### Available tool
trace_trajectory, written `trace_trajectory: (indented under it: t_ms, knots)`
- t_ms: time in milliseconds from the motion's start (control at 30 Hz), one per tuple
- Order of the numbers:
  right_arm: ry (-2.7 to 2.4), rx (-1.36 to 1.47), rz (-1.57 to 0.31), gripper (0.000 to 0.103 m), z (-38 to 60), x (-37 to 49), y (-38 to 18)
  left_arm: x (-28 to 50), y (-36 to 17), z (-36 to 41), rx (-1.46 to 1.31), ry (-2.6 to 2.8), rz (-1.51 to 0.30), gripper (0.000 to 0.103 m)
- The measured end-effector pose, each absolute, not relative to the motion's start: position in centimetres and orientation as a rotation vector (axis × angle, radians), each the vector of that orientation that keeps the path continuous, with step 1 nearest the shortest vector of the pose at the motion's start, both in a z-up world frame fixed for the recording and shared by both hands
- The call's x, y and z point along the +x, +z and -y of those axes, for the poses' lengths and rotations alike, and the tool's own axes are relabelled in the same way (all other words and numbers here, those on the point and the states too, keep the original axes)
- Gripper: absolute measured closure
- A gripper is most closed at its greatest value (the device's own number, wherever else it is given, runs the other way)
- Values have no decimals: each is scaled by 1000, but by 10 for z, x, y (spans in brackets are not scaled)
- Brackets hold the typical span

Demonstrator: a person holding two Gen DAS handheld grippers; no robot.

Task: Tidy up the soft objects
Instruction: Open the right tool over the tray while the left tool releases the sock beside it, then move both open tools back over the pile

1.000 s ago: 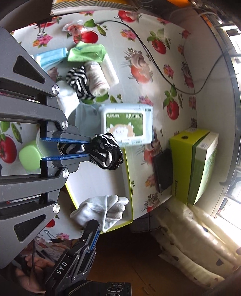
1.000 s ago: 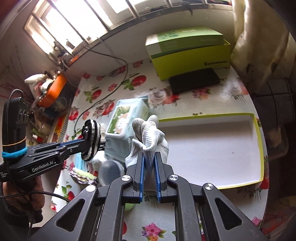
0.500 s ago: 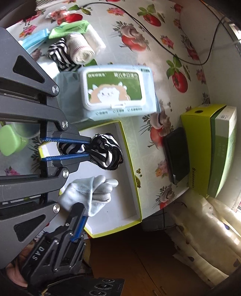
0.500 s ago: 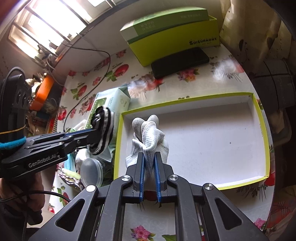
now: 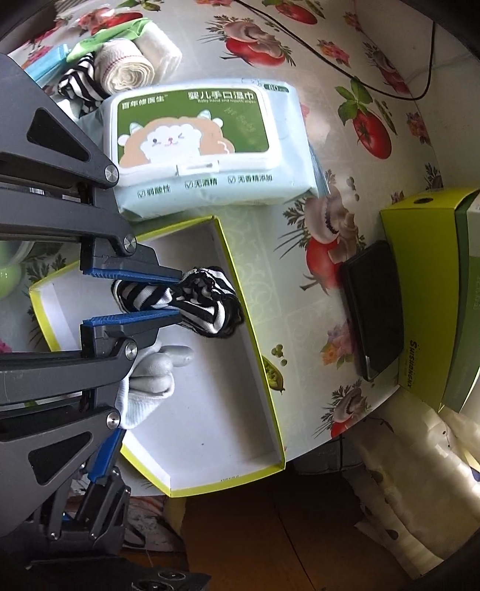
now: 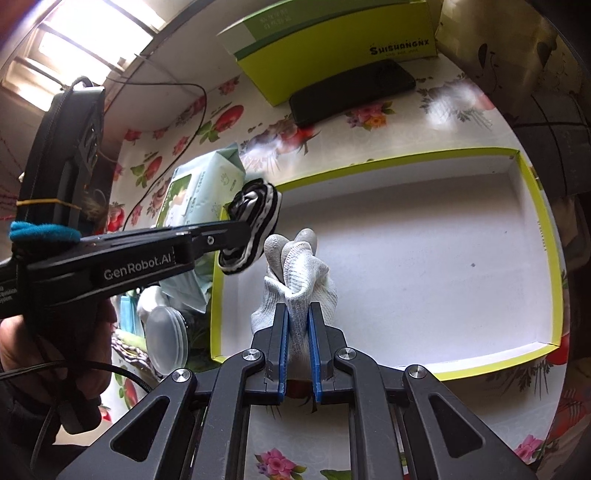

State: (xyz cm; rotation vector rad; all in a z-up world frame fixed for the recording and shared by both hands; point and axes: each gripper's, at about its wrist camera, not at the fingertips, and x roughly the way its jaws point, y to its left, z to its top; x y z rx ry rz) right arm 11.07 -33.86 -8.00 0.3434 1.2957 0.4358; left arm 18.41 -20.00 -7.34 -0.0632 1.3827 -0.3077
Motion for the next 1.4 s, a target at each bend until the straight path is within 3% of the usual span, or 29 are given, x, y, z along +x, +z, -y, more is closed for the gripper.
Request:
trace_trajectory:
  t_ms: [433,733,967,1400]
  knots:
    - [545,301,-1327,93,302,113,-85,170,-36,168,-134,-271,-1313,82]
    - [548,292,-1353,80,296,114,-86,151,-15,148,-156,-257,-1271,82]
    - [545,266,-1300,61,299,101,-57,131,-1,135,-153,-227,-1242,82]
    - [572,203,-1200,55,282,78,-7,91,18,99,-155,-139,-1192,82]
